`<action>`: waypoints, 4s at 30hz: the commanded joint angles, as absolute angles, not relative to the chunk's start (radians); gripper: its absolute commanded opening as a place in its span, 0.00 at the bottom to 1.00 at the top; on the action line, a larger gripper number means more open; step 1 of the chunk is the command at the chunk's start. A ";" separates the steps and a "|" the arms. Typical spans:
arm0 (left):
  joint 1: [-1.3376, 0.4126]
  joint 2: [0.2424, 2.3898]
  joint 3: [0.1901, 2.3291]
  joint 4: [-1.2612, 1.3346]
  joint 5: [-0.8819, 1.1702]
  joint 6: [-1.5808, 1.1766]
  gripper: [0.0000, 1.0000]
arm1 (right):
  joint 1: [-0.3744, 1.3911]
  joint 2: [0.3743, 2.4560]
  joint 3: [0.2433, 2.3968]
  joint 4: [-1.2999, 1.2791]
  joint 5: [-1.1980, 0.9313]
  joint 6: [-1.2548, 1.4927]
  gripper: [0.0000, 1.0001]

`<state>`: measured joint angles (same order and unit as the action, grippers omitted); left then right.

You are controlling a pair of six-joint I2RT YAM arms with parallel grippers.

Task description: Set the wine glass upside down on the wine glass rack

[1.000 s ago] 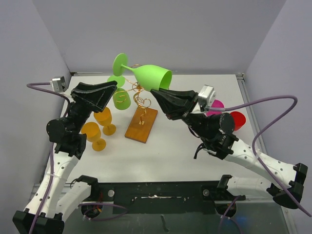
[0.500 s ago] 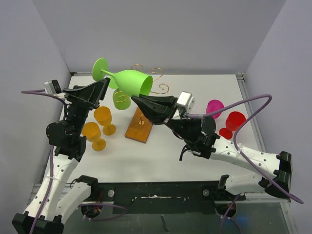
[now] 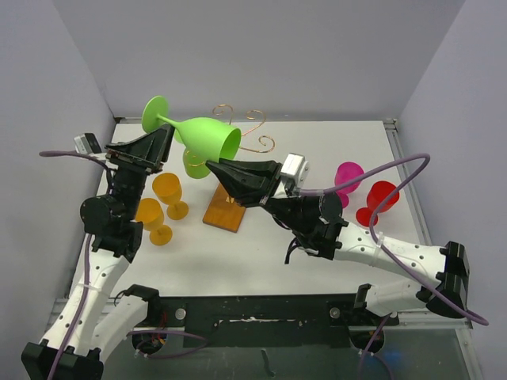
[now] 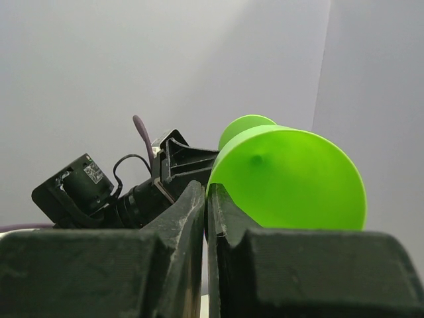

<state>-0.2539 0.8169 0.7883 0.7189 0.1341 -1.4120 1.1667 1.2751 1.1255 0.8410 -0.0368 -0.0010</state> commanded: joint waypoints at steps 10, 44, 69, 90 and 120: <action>-0.254 0.808 0.769 0.866 0.042 -1.433 0.34 | 1.195 1.334 1.119 0.917 -0.060 0.055 0.00; -0.250 0.776 1.070 0.299 0.278 -0.666 0.00 | 1.199 1.093 0.975 0.741 0.120 0.045 0.61; -0.251 0.622 0.974 0.031 0.614 -0.135 0.00 | 1.114 1.282 1.473 0.151 0.041 0.476 0.74; -0.252 0.568 0.796 0.220 0.610 -0.187 0.00 | 1.045 1.376 1.480 0.099 -0.072 0.687 0.52; -0.253 0.434 0.714 -0.003 0.500 -0.219 0.37 | 1.036 1.408 1.411 0.086 0.017 1.130 0.00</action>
<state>-0.2523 0.4648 0.7113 0.0586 0.5495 -0.1871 1.0466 1.4055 1.4136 0.0544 -0.0383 1.0573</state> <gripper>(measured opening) 0.307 0.051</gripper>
